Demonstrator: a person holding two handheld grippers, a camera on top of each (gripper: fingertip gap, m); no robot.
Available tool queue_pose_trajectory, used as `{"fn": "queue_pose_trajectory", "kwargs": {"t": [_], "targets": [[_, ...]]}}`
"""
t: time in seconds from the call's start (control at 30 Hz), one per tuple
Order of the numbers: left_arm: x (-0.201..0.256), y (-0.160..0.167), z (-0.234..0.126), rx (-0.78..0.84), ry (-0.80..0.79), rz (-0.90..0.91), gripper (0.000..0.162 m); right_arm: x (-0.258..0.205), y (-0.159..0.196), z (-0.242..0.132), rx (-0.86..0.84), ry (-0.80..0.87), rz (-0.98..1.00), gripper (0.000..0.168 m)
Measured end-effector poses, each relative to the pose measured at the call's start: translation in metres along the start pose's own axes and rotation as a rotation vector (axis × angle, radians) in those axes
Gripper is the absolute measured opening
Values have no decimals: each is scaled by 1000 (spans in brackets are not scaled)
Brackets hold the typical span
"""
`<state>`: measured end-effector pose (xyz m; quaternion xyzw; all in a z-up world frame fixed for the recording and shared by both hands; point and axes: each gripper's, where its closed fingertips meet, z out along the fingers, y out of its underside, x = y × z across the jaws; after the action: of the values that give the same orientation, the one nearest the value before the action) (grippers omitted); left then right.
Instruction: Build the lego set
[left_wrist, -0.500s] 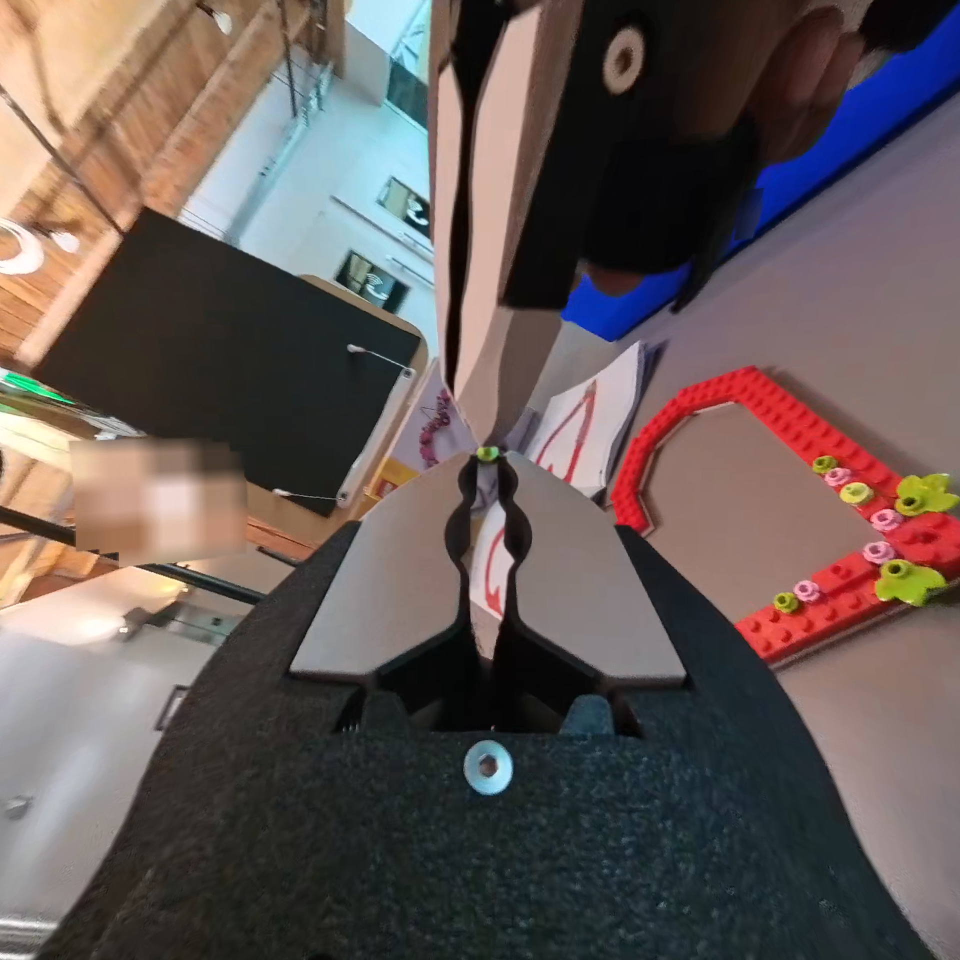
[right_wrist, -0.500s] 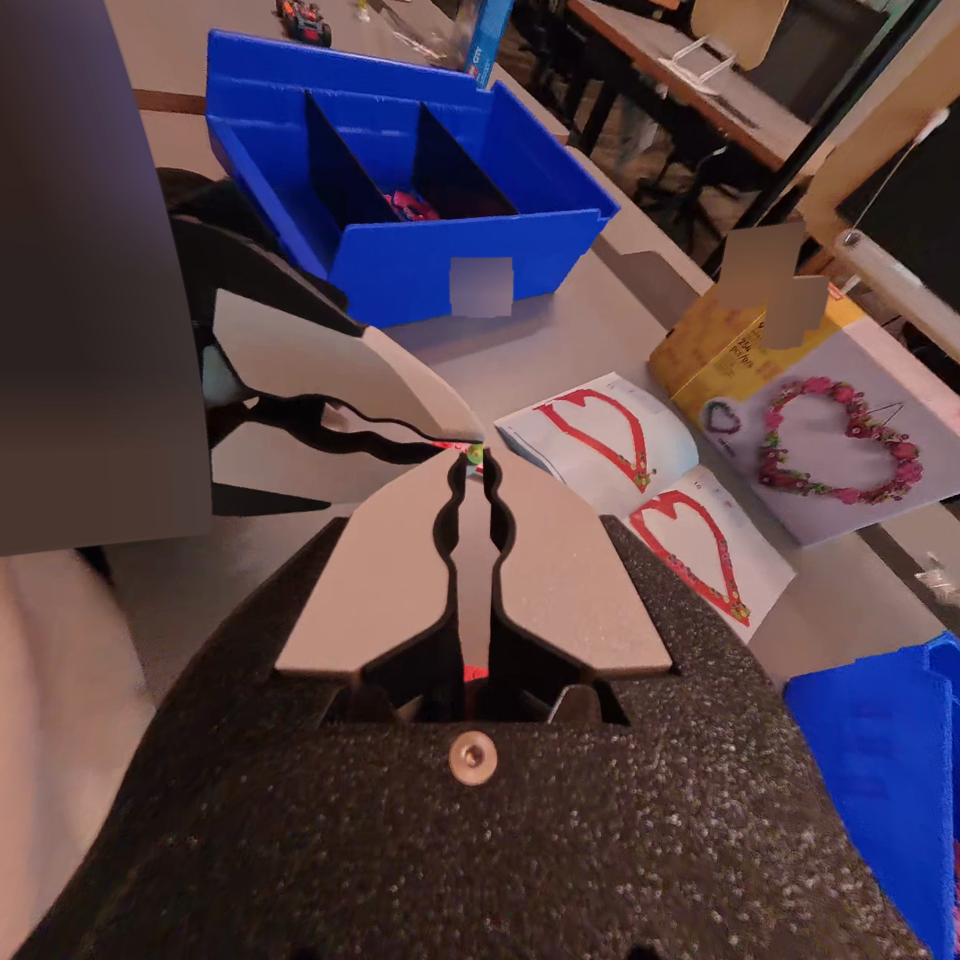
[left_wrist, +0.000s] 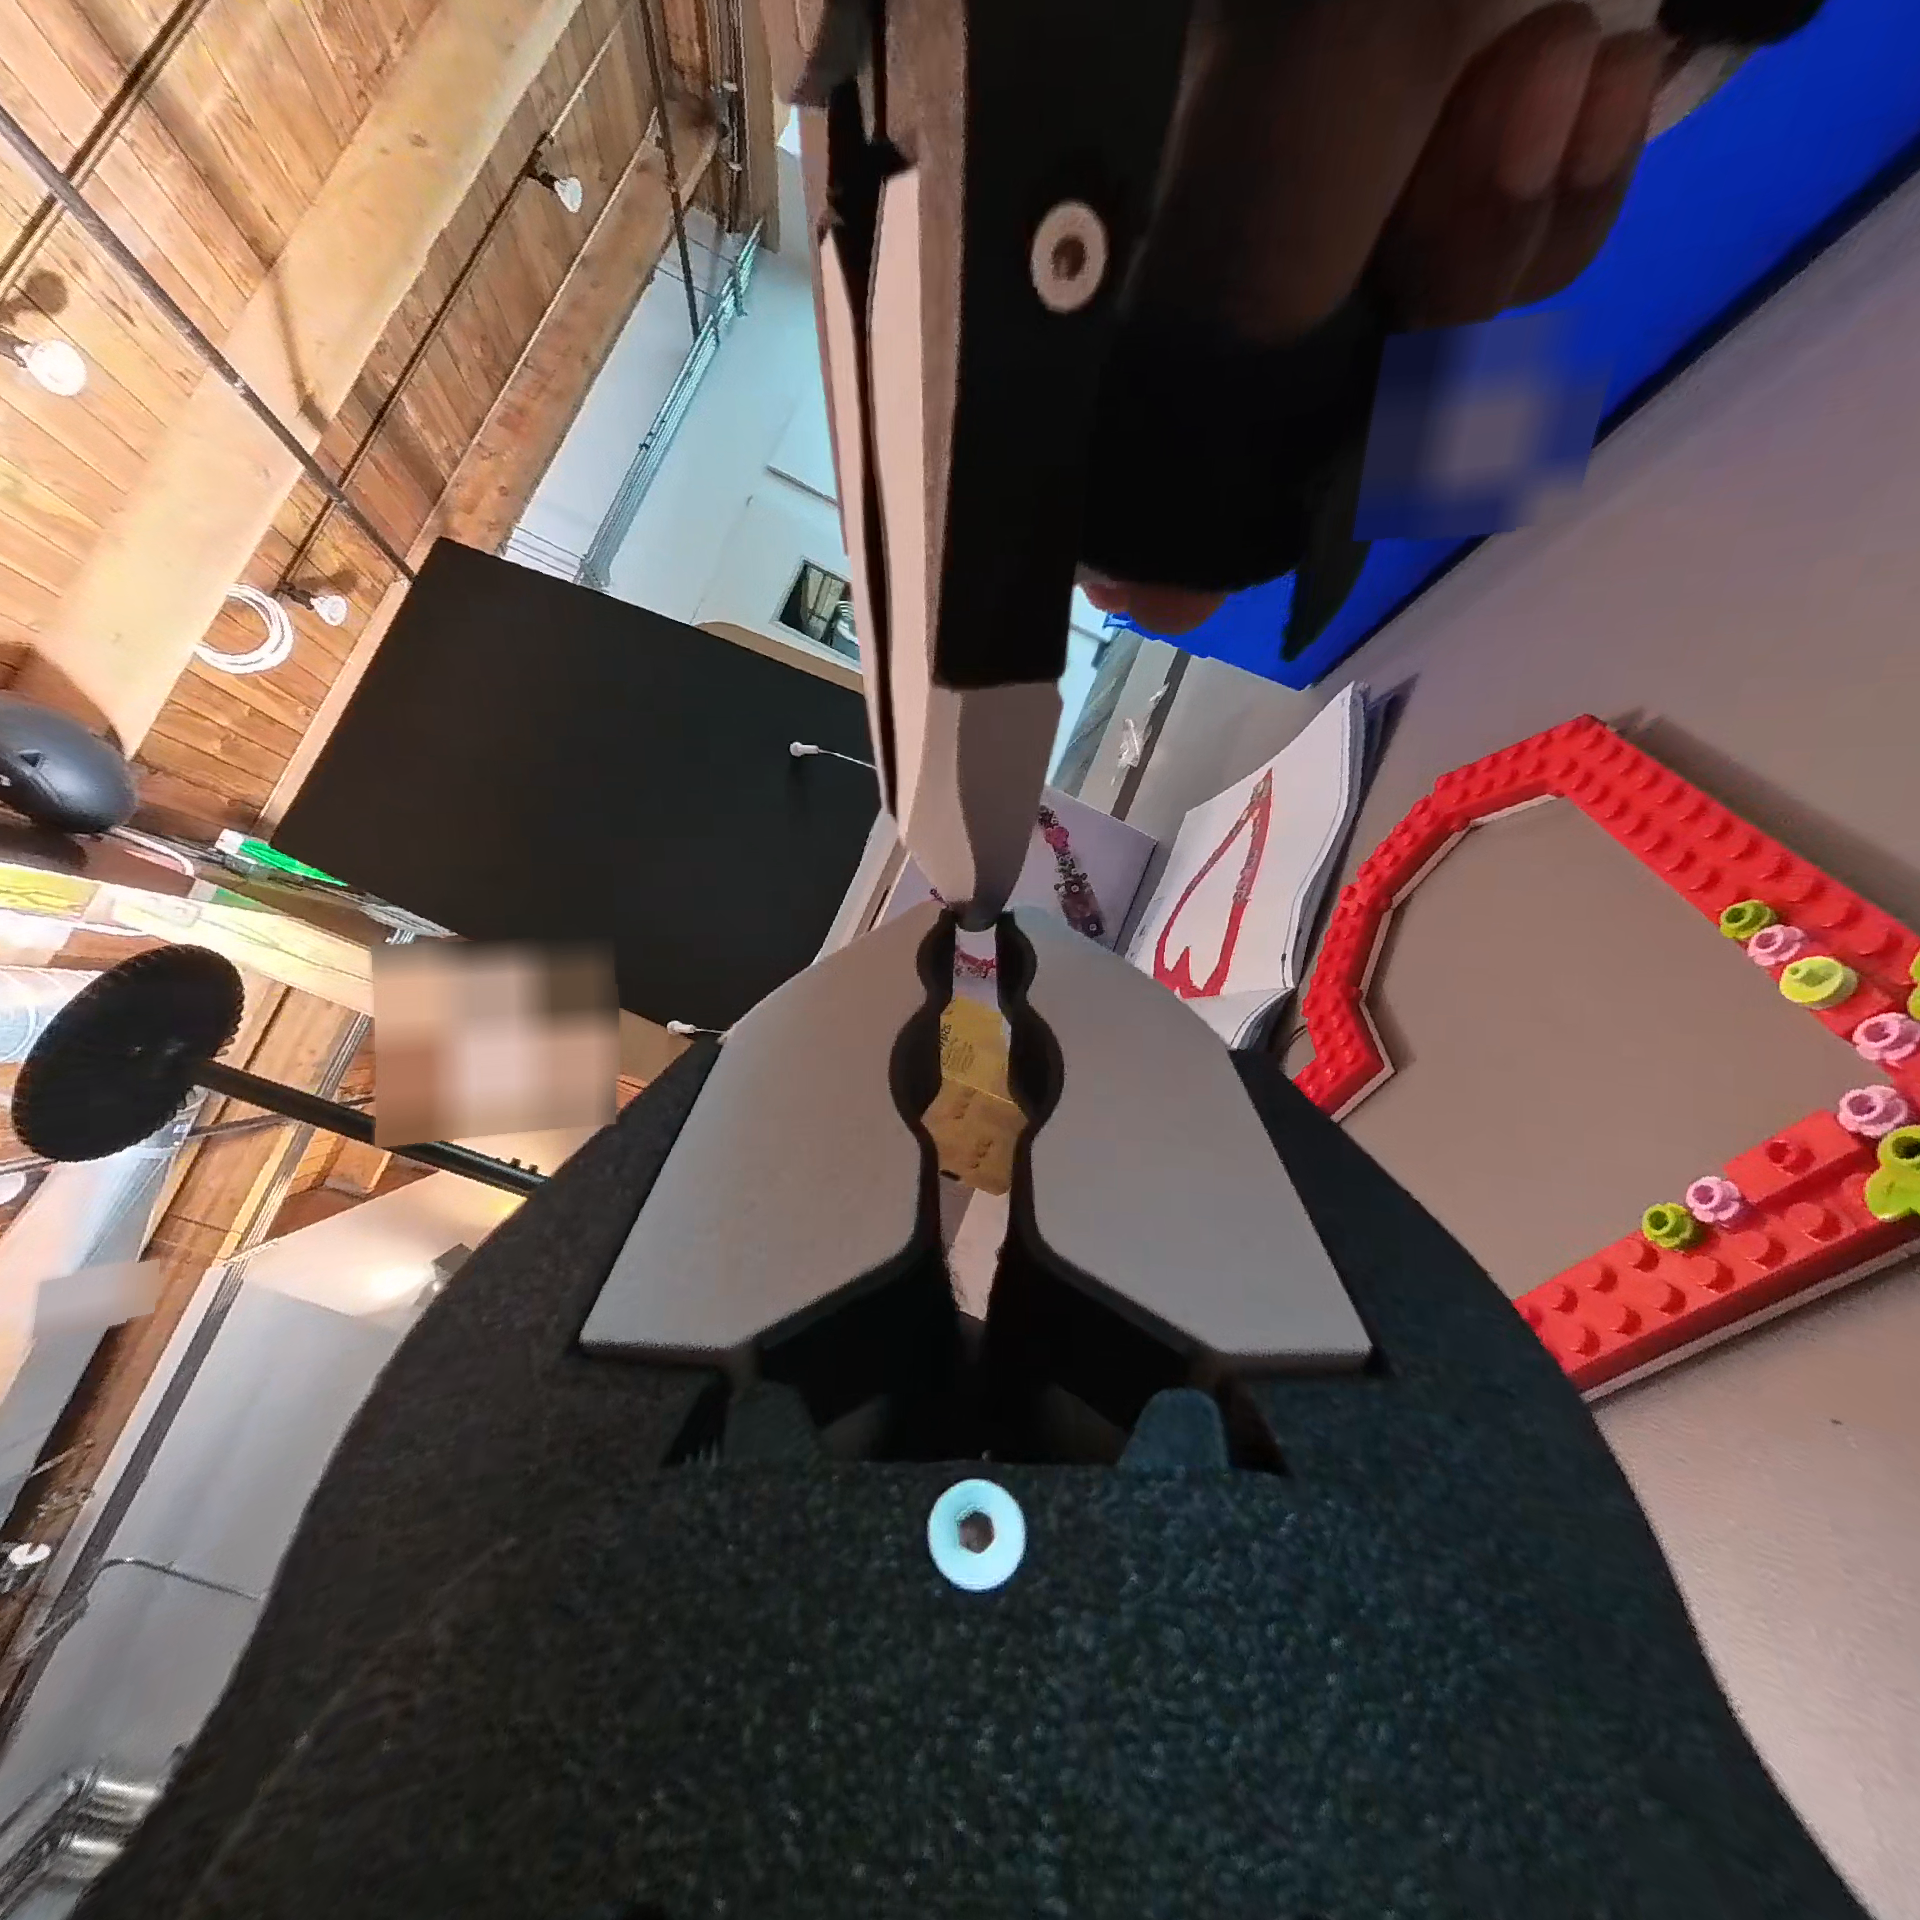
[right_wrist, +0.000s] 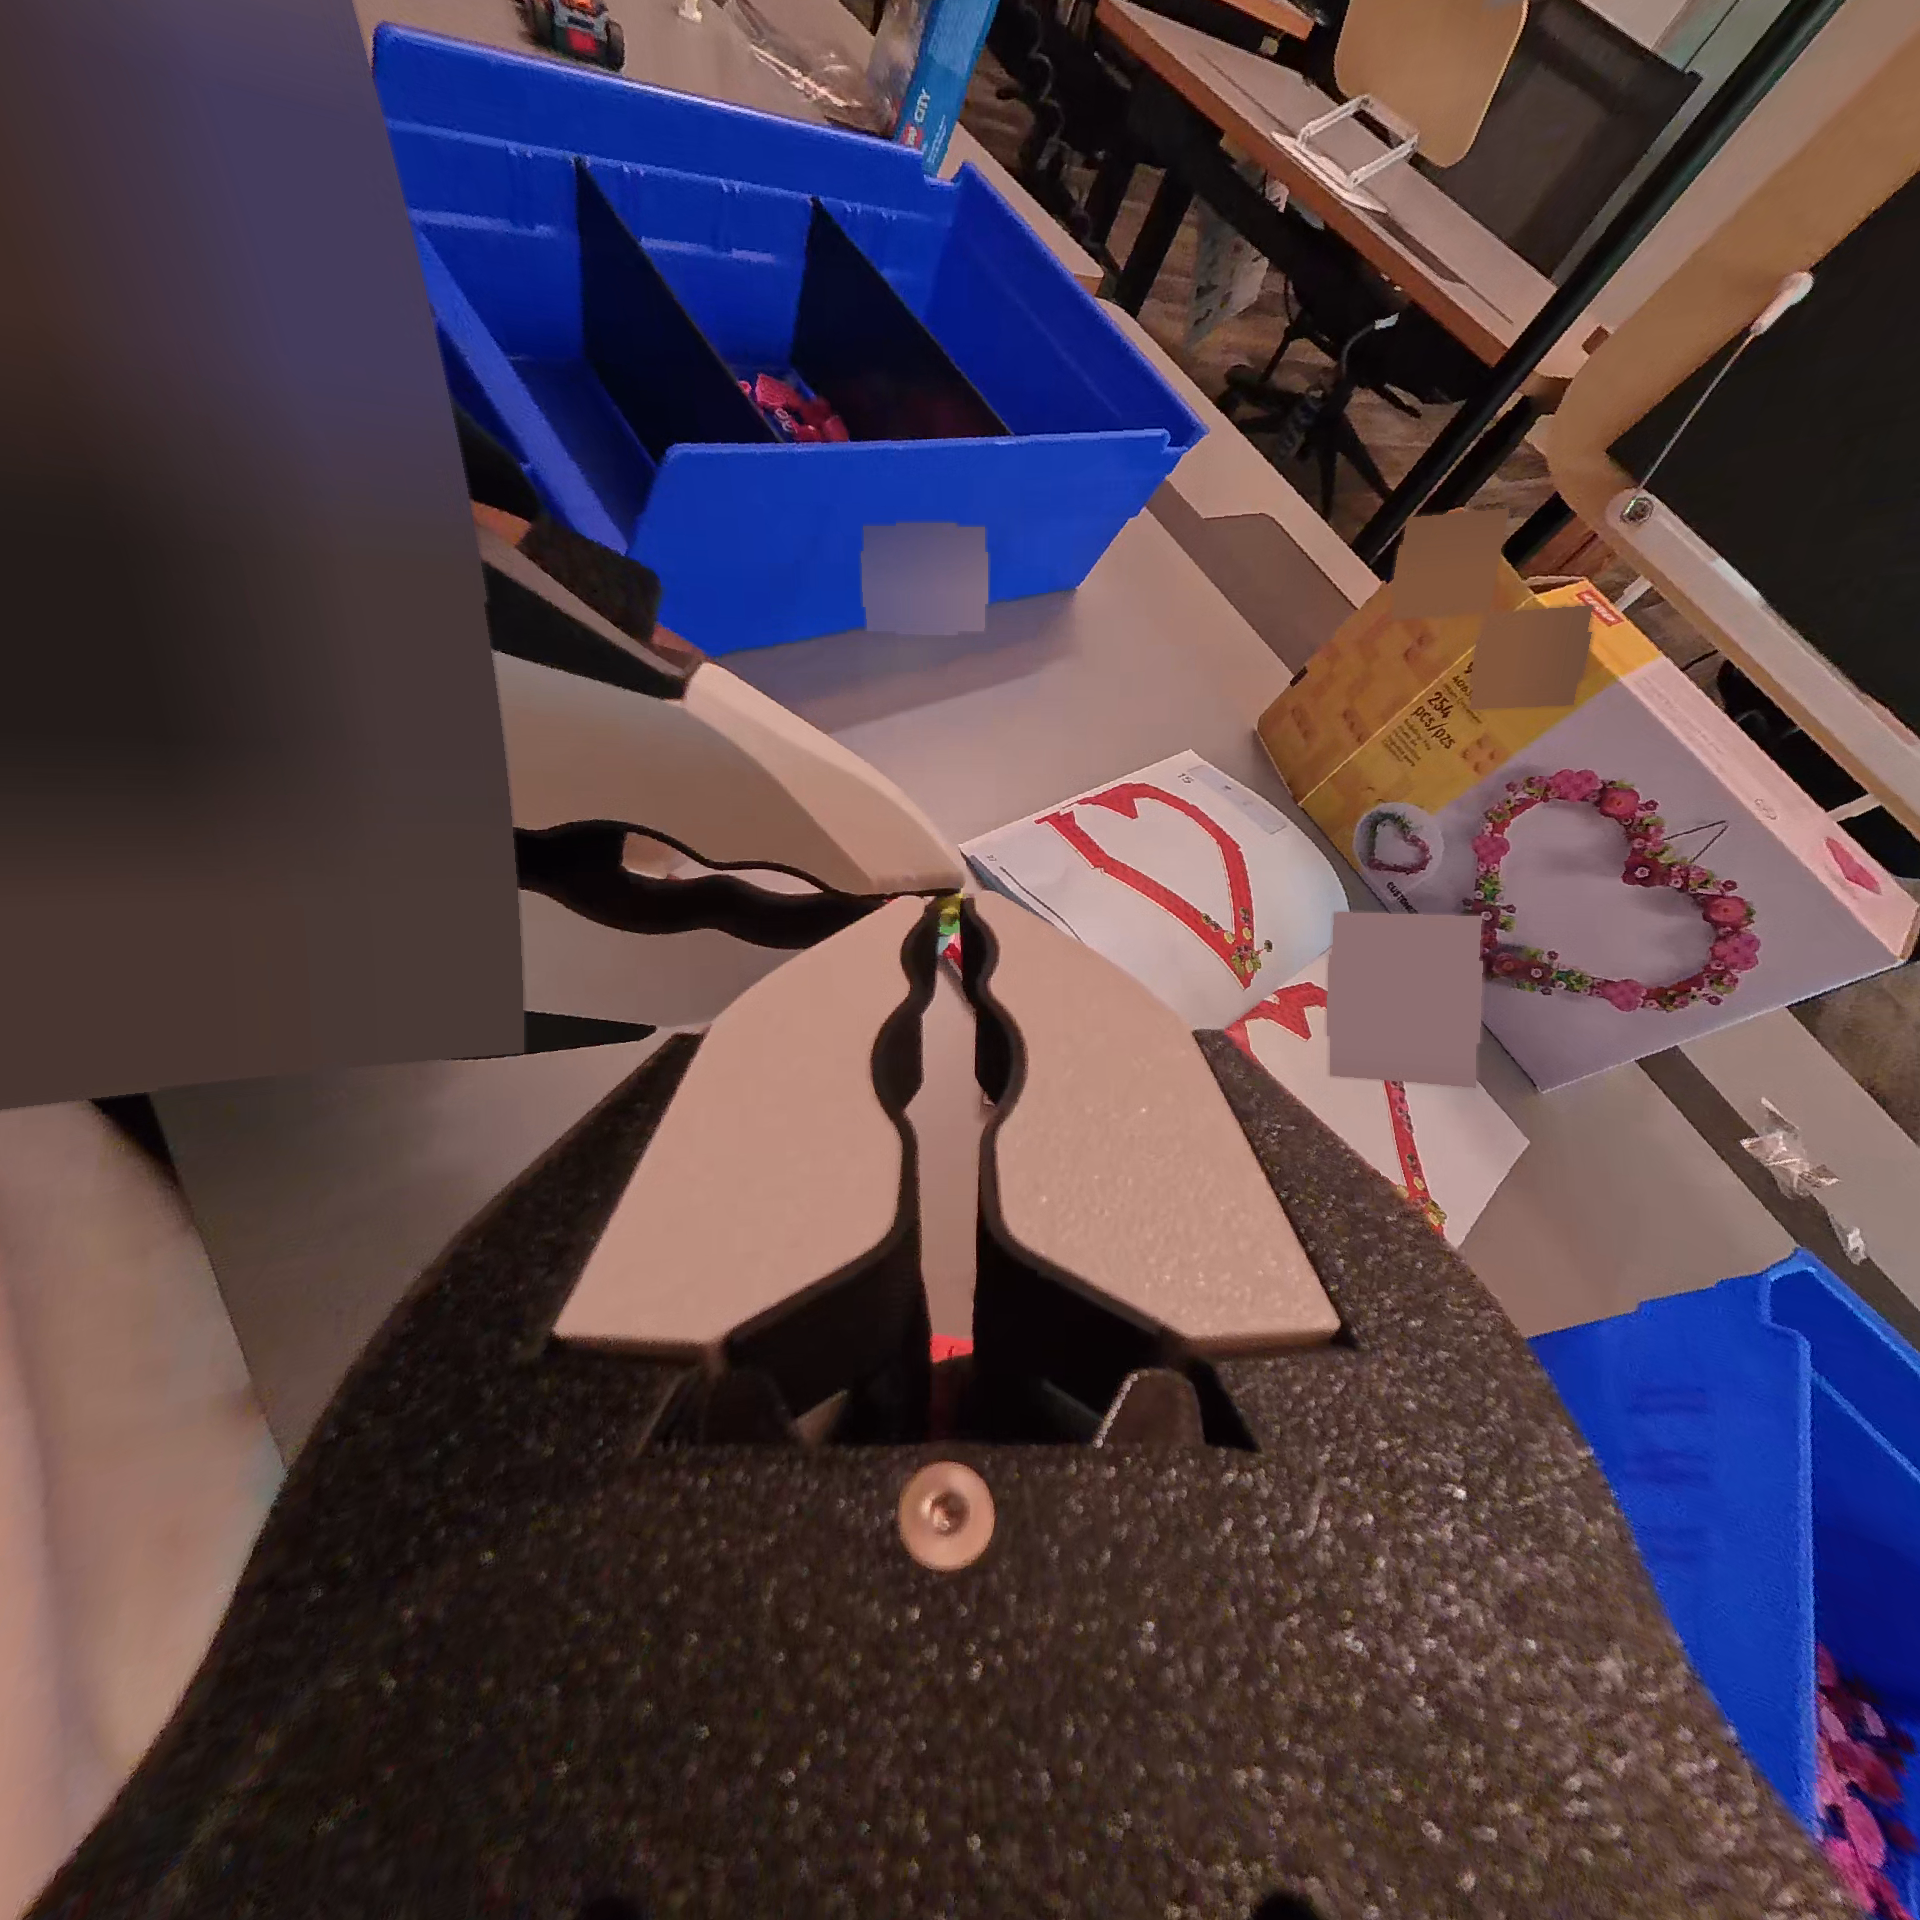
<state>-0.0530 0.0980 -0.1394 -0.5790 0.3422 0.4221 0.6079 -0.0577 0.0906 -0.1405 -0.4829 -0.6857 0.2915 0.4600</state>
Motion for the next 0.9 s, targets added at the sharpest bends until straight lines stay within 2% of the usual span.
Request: {"fn": "queue_pose_trajectory", "kwargs": {"t": [0.17, 0.27, 0.37, 0.47, 0.53, 0.6, 0.7, 0.8, 0.9], "targets": [[2, 0, -1, -1, 5, -13, 7, -1, 1, 1, 5, -3, -2, 3], [4, 1, -3, 11, 40, -118, 10, 0, 3, -3, 17, -50, 47, 3], [19, 19, -13, -45, 213, -331, 20, 0, 14, -11, -12, -148, 118, 3], [55, 28, -40, -63, 536, -579, 24, -14, 39, -21, -117, -321, 198, 3], [71, 29, -55, -63, 679, -680, 24, -28, 55, -24, -201, -433, 248, 3], [77, 34, -58, -72, 704, -685, 21, -44, 69, -22, -284, -509, 256, 3], [86, 34, -57, -80, 723, -685, 11, -57, 88, -14, -412, -538, 199, 3], [95, 26, -60, -48, 775, -705, 0, -59, 92, -10, -463, -553, 183, 3], [94, 27, -60, -37, 774, -686, 0, -56, 95, -6, -498, -548, 185, 3]]}}
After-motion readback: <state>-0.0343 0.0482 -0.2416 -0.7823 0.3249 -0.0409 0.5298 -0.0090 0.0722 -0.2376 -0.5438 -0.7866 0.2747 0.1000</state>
